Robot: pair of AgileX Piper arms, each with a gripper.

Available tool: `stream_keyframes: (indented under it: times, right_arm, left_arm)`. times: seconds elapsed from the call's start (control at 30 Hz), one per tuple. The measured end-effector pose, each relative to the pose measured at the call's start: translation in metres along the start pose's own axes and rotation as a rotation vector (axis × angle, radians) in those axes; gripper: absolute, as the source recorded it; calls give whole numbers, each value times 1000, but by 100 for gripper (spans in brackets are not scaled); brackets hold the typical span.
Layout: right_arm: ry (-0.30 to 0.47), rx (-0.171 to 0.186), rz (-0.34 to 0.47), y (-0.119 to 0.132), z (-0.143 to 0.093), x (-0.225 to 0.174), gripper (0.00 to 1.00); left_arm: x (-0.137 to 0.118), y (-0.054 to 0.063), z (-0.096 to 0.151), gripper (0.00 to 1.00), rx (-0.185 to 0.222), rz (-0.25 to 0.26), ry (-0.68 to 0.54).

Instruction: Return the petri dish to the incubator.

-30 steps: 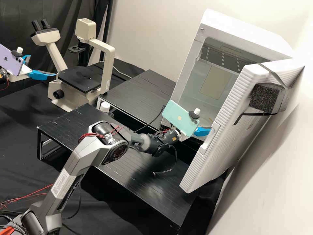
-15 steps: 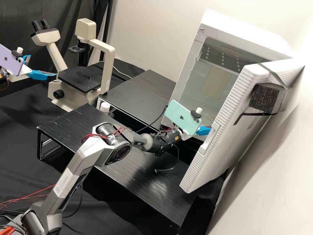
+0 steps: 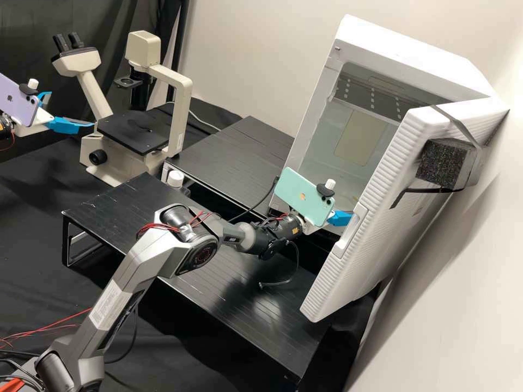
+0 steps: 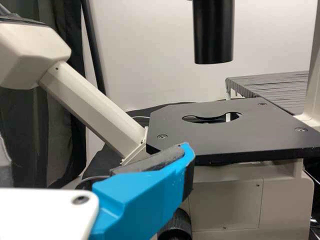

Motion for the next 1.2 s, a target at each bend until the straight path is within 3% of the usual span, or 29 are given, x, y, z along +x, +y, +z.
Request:
stream_keyframes:
  times: [0.37, 0.5, 0.73, 0.9, 1.07, 1.2]
  right_arm:
    - [-9, -1, -9, 0, 0, -13, 100]
    - [-8, 16, 3, 10, 0, -33, 100]
    - [-8, 108, 48, 31, 9, -75, 100]
    - [43, 133, 124, 45, 8, -109, 100]
    - [148, 166, 209, 45, 3, -152, 100]
    - [173, 226, 169, 41, 0, -179, 100]
  left_arm:
    - [0, 0, 0, 100, 0, 0, 0]
    - [0, 0, 0, 100, 0, 0, 0]
    - [0, 0, 0, 100, 0, 0, 0]
    - [0, 0, 0, 100, 0, 0, 0]
    - [0, 0, 0, 100, 0, 0, 0]
    - [0, 0, 0, 100, 0, 0, 0]
